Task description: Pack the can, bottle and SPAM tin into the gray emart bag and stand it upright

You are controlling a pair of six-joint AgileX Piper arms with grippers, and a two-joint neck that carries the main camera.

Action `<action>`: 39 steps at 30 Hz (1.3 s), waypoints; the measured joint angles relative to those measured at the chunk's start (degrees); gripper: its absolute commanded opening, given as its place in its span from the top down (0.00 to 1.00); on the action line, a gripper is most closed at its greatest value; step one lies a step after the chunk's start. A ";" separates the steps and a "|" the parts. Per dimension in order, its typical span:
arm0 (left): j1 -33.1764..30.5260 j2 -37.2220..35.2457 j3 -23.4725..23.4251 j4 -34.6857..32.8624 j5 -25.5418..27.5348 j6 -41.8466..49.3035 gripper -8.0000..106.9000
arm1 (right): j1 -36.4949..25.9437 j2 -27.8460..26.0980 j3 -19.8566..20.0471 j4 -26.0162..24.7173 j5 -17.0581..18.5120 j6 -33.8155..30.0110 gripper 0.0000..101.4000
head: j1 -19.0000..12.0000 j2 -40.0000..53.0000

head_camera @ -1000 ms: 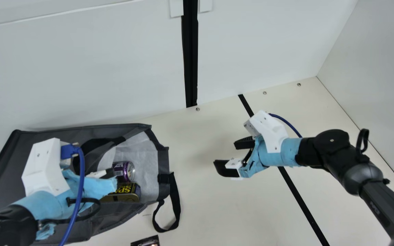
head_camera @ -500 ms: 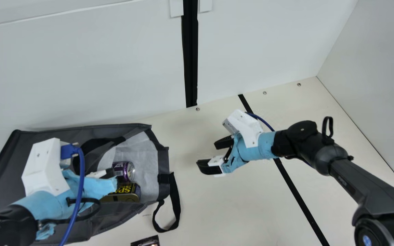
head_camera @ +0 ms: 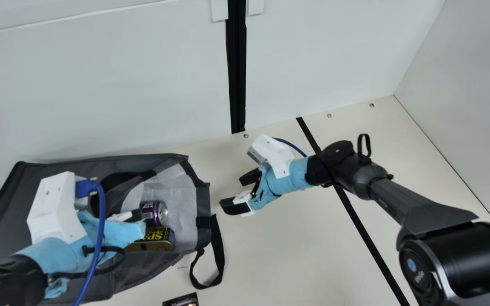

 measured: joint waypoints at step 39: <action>0.00 0.00 0.00 0.00 0.00 0.00 1.00 | 12.39 13.90 -16.71 1.76 1.85 7.19 0.46 | 0.00 0.00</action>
